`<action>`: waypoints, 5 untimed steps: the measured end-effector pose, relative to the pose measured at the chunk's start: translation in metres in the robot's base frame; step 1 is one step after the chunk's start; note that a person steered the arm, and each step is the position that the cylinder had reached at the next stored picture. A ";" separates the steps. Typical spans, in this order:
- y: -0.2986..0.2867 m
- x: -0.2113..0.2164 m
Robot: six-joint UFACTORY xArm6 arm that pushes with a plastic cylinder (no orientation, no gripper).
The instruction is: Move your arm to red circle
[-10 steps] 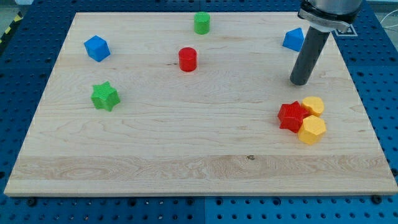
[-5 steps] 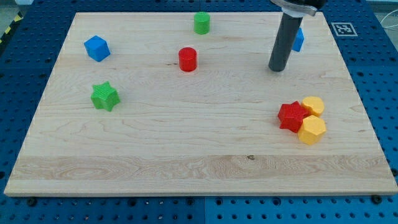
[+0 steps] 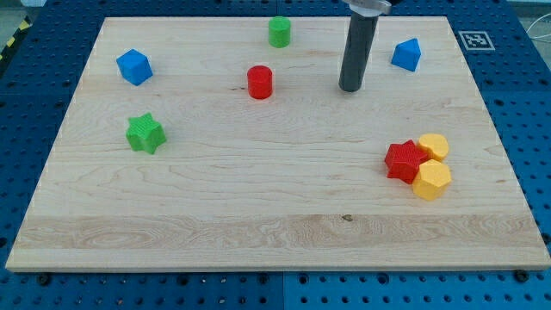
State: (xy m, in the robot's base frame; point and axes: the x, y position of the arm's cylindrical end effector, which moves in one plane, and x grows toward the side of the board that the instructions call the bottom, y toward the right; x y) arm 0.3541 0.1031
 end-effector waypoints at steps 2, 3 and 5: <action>-0.017 -0.019; -0.026 -0.028; -0.048 -0.042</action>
State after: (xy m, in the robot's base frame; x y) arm 0.3126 0.0552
